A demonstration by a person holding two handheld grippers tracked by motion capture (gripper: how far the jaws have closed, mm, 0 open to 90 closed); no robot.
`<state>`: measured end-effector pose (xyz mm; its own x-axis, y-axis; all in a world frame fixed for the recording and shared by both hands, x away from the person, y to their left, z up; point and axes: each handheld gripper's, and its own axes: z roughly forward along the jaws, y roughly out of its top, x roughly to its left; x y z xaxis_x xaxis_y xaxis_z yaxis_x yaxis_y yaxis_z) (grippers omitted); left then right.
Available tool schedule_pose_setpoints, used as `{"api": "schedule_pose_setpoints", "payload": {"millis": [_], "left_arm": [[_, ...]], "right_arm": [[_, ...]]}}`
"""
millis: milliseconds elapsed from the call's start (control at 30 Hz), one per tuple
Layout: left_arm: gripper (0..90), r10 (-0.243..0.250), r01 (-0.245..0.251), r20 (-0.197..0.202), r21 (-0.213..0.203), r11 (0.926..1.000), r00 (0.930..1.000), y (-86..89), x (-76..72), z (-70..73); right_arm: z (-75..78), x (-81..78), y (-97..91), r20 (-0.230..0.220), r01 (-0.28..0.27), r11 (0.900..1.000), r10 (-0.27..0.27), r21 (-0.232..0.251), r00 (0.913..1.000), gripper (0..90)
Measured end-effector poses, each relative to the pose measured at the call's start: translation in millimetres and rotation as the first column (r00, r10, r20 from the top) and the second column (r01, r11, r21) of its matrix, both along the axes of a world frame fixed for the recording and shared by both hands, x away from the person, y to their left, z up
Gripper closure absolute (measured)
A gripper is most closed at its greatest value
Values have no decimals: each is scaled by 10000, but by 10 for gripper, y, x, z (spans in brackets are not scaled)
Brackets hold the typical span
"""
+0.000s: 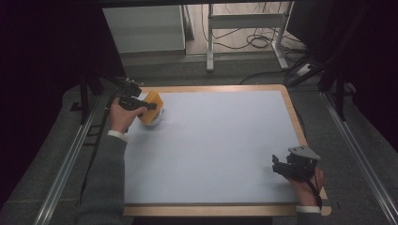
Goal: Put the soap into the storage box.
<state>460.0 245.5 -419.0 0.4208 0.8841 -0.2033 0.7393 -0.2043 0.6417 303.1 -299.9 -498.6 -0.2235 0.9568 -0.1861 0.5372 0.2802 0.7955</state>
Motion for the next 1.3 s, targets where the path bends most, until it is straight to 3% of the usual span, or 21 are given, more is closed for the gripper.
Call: {"api": "schedule_pose_setpoints", "payload": {"millis": [133,700,967,1300], "left_arm": [[610,504,-504,119,-72,9987,9987,27,70,-38],[610,1053,-1052,-17,-656,9923,9944,131,254,-149],[610,1436,-1437,-55,-578,9879,9896,159,363,-227],[610,1833,-1854,-490,-422,9818,9818,140,472,-434]], "right_arm": [[-9,6,-16,-56,0,10000,0,19,10000,99],[-5,2,-49,-109,74,9999,-74,72,9999,99],[-13,3,-37,-154,24,10000,-23,49,9999,99],[-40,15,-39,-233,47,10000,-47,-1,9997,99]]}}
